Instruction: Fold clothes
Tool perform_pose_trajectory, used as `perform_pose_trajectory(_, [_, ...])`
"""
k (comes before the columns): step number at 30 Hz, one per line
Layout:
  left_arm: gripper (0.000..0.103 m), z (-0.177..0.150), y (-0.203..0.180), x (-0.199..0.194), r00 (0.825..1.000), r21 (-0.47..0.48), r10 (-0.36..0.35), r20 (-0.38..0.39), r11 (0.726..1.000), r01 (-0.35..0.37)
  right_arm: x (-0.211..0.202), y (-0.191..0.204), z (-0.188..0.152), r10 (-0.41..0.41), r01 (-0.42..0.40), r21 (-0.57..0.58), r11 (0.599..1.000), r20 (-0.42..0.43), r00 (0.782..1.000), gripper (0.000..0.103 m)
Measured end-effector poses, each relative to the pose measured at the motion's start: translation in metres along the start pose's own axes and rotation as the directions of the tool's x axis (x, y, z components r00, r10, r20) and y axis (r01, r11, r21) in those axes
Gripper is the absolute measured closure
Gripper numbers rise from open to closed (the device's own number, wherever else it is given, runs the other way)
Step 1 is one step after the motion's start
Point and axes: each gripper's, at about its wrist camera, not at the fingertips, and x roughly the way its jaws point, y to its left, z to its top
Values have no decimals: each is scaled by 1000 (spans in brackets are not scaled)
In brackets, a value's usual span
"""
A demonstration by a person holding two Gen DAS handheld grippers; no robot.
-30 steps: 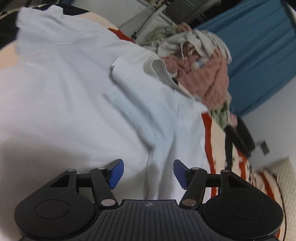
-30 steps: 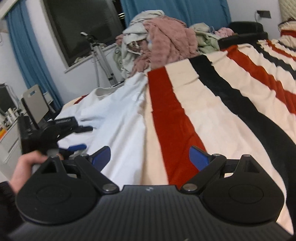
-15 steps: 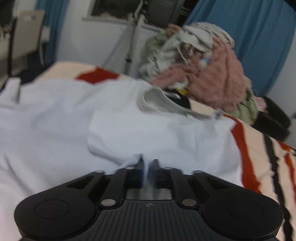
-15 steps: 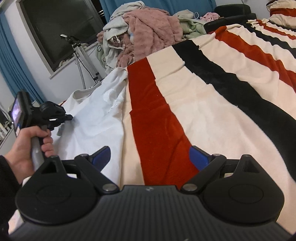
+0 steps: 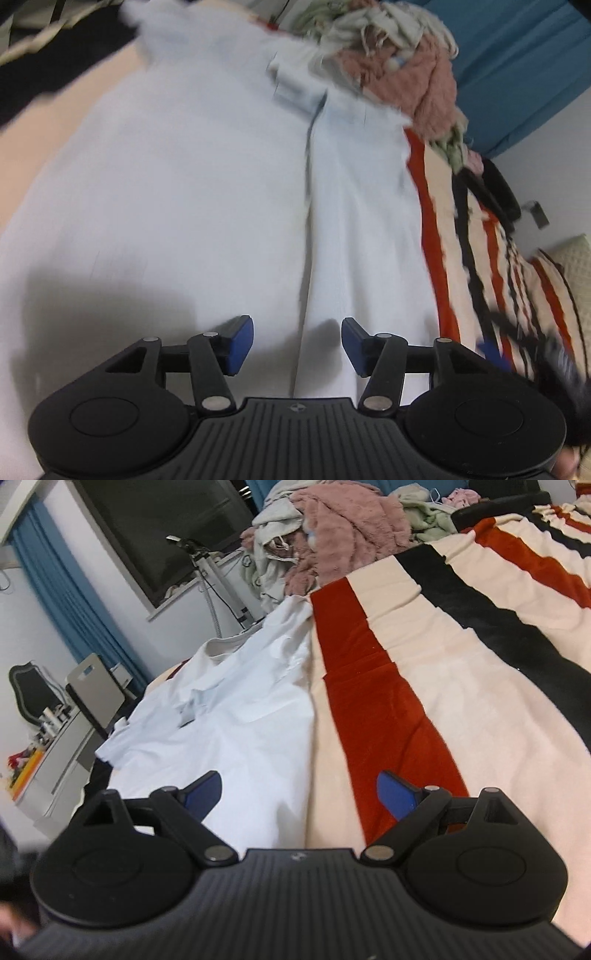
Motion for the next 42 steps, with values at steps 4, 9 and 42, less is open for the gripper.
perform_pose_trajectory(4, [49,-36,-6,-12,999,85,7,-40,996,-3,-26,6,-8,-17,17,2,1000,28,999,11])
perform_pose_trajectory(9, [97,-66,-14,-20,993,164,-1,-114,986,20,-51,10,-22,-42,41,40,998,41,998,11])
perform_pose_trajectory(42, [1,-95,-138,-232,923,431,118,366,857,-281,-211,145,-40,29,70,-257,964,361,932,33])
